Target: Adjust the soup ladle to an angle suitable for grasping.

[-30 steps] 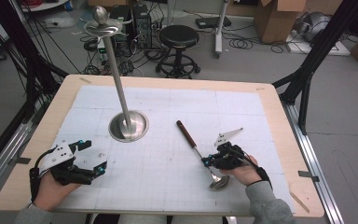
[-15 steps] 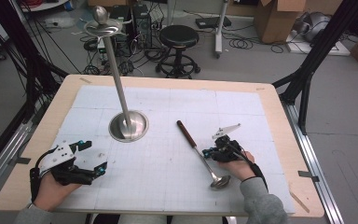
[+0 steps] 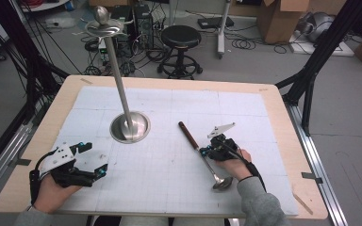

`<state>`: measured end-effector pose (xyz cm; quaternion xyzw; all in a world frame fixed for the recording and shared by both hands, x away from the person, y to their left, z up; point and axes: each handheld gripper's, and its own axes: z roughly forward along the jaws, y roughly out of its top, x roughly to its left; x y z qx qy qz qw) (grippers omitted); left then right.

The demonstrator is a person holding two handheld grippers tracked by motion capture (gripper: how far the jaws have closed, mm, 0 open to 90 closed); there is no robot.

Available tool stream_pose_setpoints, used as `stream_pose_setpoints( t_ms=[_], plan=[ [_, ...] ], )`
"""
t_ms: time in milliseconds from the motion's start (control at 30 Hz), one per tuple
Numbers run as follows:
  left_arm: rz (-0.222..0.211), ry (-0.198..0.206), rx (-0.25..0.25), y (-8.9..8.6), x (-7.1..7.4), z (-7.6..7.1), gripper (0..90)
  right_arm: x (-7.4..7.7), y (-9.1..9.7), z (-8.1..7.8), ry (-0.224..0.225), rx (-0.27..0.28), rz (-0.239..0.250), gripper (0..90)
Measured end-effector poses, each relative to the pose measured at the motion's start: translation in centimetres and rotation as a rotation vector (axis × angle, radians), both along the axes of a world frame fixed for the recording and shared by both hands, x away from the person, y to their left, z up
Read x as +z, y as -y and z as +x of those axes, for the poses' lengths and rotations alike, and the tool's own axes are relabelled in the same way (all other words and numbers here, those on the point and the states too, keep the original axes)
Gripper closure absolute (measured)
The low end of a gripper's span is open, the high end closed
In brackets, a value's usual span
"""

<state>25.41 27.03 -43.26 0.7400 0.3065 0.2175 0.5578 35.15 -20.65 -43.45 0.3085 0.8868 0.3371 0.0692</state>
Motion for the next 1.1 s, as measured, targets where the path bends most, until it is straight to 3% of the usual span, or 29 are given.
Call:
stream_pose_setpoints(
  t_ms=[333, 467, 567, 700, 1100],
  plan=[
    [0.008, 0.001, 0.003, 0.0, 0.0, 0.0, 1.7, 0.1, -0.4, 0.2, 0.009, 0.004, -0.014, 90.0],
    [0.008, 0.002, 0.004, 0.0, 0.0, 0.0, 1.7, 0.3, -1.0, 0.3, -0.007, -0.01, -0.027, 90.0],
    [0.007, 0.003, 0.003, -0.1, 0.0, -0.1, 1.7, 0.4, -1.6, 0.4, -0.005, -0.002, -0.059, 90.0],
    [0.005, 0.003, 0.007, -0.1, 0.0, -0.1, 1.7, 0.4, -1.8, 0.3, -0.013, 0.005, -0.05, 90.0],
    [0.006, 0.003, 0.007, -0.1, 0.0, -0.1, 1.7, 0.5, -3.5, -0.4, -0.046, 0.09, -0.044, 90.0]
  ],
)
